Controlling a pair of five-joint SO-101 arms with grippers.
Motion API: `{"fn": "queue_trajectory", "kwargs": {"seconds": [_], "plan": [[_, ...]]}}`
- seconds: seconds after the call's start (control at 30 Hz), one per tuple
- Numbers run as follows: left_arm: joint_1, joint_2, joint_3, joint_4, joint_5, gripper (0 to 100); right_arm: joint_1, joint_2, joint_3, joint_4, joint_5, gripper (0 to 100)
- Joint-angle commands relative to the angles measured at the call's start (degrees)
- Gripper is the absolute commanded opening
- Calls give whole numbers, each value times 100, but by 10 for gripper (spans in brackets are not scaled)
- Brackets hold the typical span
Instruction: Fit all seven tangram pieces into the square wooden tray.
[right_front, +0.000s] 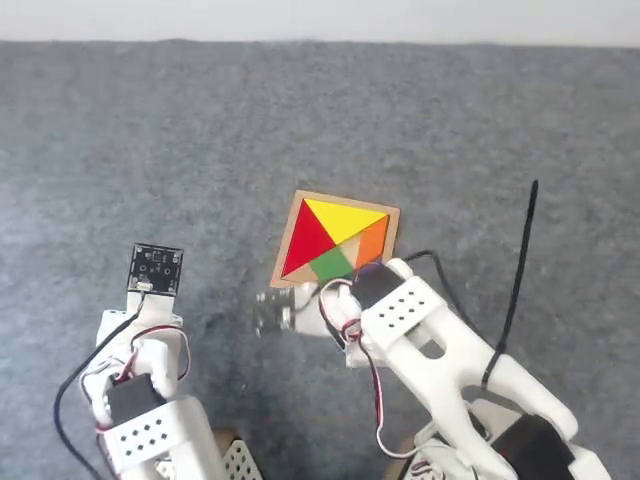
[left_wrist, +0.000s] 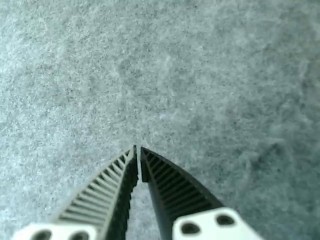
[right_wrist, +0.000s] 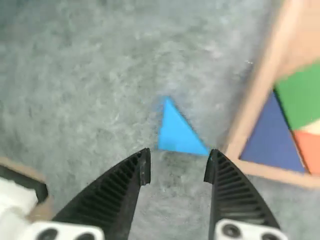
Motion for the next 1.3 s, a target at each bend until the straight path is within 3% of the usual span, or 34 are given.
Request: {"fn": "queue_trajectory", "kwargs": {"seconds": [0.0,0.1,0.27,0.47,0.77,1.27], "plan": [[18,-79,-207,-132,-70,12,-136,-75,185,189,1319,206],[18,-79,-207,-132,-70,12,-75,-13,229,110,1723,208],[18,-79,-207,-141,-70,12,154,-13,229,-277,1793,214],[18,-79,-207,-141,-70,12,84,-4,273,-303,1846,341],[18,-79,-180,-149,-79,12,40,743,571,-532,1952,340],[18,-79,-171,-149,-79,12,31,1007,448,-1112,1336,71]]}}
